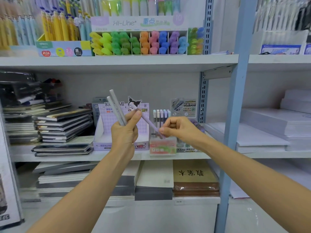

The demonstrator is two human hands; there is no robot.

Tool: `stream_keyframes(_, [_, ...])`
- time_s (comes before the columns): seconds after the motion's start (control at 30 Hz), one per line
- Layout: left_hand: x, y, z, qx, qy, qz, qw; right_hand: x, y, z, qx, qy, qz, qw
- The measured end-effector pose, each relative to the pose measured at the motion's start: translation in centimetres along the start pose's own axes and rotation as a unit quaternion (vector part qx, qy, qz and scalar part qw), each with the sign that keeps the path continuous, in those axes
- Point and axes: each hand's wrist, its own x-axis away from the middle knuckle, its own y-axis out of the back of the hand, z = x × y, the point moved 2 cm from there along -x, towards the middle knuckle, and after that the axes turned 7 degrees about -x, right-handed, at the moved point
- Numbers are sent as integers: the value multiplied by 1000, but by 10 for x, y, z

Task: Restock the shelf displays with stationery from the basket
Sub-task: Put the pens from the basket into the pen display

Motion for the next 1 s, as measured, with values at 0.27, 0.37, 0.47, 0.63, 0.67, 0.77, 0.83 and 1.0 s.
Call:
stream_keyframes(0.27, [8,-9,-1,-208,-10,79,975,-13,-15,41,61,96,-56,992])
stream_keyframes(0.37, [8,-8,-1,-208,-3,100,973,-17,-17,43,82,88,-43,992])
stream_keyframes(0.47, [5,-1,-4,-174,16,129,976,-24,-10,46,49,119,-97,987])
stream_keyframes(0.63, [-2,17,-2,-175,31,112,978,-41,14,45,21,150,-222,963])
stream_keyframes(0.67, [-2,19,0,-179,28,111,977,-45,15,40,33,146,-230,962])
stream_keyframes(0.77, [-3,24,7,-186,31,118,975,-51,11,19,78,126,-241,959])
stream_keyframes(0.83, [-4,25,12,-191,37,127,973,-53,6,6,107,114,-234,960])
stream_keyframes(1.0, [-4,27,25,-197,54,153,967,-54,0,-9,151,109,-201,962])
